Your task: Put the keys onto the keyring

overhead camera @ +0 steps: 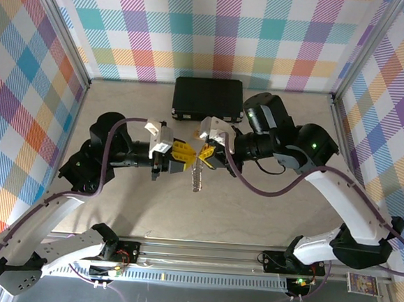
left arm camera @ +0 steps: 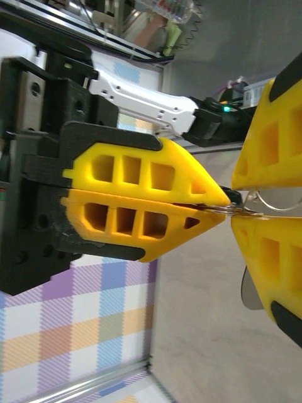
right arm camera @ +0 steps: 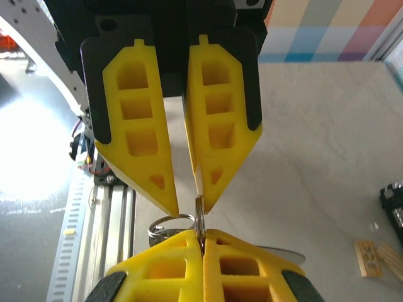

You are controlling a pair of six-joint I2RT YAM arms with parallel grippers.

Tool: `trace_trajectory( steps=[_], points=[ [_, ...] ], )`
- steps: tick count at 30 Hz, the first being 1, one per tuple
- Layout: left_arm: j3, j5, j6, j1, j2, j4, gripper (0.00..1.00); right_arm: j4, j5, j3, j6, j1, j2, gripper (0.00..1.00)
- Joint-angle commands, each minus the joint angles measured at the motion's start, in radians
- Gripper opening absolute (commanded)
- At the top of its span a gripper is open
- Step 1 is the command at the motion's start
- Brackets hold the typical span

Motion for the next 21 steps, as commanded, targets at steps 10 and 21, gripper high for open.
trace_trajectory(
  steps=[10, 21],
  points=[
    [-0.022, -0.03, 0.027, -0.05, 0.02, -0.004, 0.02, -0.045, -0.047, 0.033, -0.051, 0.002, 0.032, 0.0],
    [-0.084, -0.001, -0.144, -0.053, -0.059, 0.275, 0.0, 0.174, -0.047, -0.129, 0.061, 0.001, -0.099, 0.1]
  ],
)
